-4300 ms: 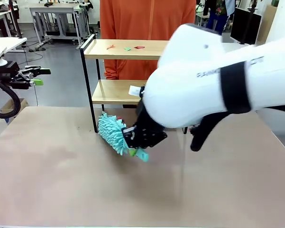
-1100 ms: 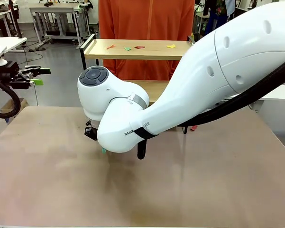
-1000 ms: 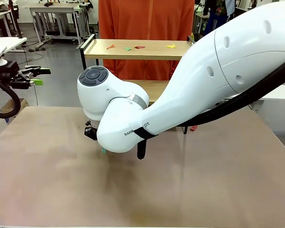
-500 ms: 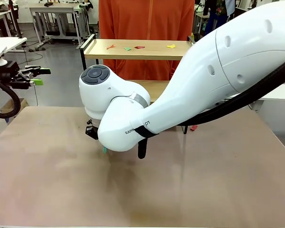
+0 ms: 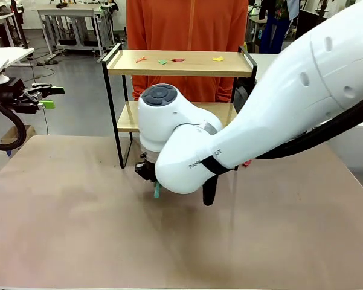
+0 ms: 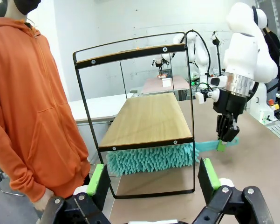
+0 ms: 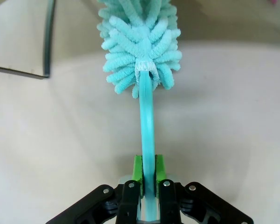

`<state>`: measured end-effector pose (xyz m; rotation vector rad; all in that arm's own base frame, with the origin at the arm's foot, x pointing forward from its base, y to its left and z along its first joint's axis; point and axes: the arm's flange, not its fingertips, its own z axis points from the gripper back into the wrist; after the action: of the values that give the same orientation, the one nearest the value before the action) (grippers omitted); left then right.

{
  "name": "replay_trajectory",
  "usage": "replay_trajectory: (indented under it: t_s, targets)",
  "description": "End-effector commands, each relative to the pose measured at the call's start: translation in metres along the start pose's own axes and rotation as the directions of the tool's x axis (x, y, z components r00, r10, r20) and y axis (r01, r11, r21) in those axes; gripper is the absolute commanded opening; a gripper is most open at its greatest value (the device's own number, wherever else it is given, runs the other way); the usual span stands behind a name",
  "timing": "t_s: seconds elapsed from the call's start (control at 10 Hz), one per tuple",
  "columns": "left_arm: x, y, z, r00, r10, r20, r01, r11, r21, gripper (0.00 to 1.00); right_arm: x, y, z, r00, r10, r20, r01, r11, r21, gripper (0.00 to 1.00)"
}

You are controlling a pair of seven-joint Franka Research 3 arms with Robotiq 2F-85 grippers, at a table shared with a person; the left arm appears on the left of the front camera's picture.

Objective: Clean the shelf.
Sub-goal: Clean the specific section of the Shelf indicated by the human with the Duster.

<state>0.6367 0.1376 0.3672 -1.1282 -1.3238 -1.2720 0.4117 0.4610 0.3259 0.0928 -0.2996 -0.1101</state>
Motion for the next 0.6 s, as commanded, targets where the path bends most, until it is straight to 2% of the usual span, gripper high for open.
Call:
replay_trajectory:
  t_s: [0.0, 0.2, 0.5]
  targets:
    - [0.002, -0.003, -0.001, 1.000, -0.011, -0.017, 0.011, 1.000, -0.008, 1.00, -0.001, -0.036, 0.014, 0.999, -0.026, -0.025, 0.027, 0.999, 0.028, 0.13]
    - [0.002, -0.003, -0.001, 1.000, -0.011, -0.017, 0.011, 1.000, -0.008, 1.00, 0.007, -0.069, 0.022, 0.997, -0.075, -0.034, 0.075, 0.997, 0.021, 0.13]
    - [0.002, -0.003, -0.001, 1.000, -0.011, -0.017, 0.011, 1.000, -0.008, 1.00, 0.013, -0.122, 0.025, 0.990, -0.094, -0.103, 0.093, 0.996, -0.014, 0.13]
